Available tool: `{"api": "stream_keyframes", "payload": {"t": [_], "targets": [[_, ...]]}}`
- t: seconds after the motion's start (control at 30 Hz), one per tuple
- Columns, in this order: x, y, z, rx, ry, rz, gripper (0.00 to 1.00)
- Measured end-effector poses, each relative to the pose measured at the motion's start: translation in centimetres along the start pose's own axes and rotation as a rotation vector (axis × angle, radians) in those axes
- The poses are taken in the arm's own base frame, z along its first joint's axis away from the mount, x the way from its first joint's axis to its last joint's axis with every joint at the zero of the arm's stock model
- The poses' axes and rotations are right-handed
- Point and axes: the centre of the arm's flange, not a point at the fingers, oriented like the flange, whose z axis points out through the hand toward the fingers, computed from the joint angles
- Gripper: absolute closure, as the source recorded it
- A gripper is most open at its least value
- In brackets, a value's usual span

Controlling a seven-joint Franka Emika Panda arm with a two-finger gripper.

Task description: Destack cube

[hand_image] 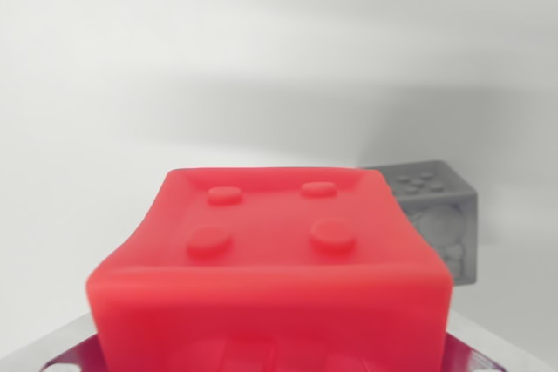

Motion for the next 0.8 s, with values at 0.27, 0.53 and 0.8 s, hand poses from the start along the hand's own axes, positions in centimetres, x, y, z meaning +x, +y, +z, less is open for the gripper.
{"api": "stream_keyframes", "payload": {"t": [0.27,0.53,0.8], "targets": [[-0.4,-1.4,0.5,0.0,0.0,0.021,1.0],[-0.8,-2.9,1.0,0.0,0.0,0.04,1.0],[-1.1,-4.4,1.5,0.001,0.0,0.06,1.0]]}}
